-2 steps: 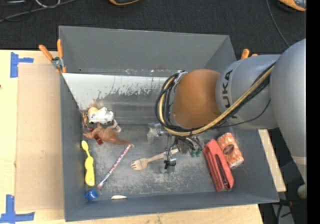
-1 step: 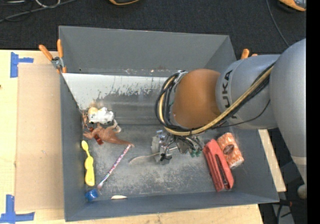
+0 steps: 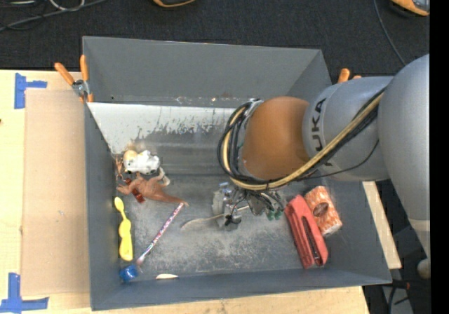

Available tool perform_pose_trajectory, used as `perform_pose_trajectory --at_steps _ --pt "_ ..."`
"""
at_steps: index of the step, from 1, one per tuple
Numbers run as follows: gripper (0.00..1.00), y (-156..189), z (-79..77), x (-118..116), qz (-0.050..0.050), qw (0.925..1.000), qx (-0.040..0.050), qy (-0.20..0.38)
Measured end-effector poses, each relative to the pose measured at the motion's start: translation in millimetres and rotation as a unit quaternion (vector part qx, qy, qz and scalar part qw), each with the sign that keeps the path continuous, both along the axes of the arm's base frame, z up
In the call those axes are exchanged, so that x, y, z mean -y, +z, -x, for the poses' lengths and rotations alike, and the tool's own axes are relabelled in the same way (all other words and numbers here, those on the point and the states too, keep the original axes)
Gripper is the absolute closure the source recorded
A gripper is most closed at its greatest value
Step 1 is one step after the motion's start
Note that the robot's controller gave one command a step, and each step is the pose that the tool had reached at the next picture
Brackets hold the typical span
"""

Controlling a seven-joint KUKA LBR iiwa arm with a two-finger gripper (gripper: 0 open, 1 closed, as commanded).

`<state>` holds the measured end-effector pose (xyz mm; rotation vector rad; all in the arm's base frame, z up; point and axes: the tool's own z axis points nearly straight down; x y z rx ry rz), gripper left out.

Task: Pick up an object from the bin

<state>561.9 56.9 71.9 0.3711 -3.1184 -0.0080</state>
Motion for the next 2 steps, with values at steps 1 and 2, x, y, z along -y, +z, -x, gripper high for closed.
perform_pose_trajectory --at_steps 1,2 --pt "1.0 61.3 7.3 -3.2 0.0 0.9999 -0.0029 0.013" --pt "1.0 130.9 17.5 -0.7 0.0 0.9999 -0.0052 0.013"
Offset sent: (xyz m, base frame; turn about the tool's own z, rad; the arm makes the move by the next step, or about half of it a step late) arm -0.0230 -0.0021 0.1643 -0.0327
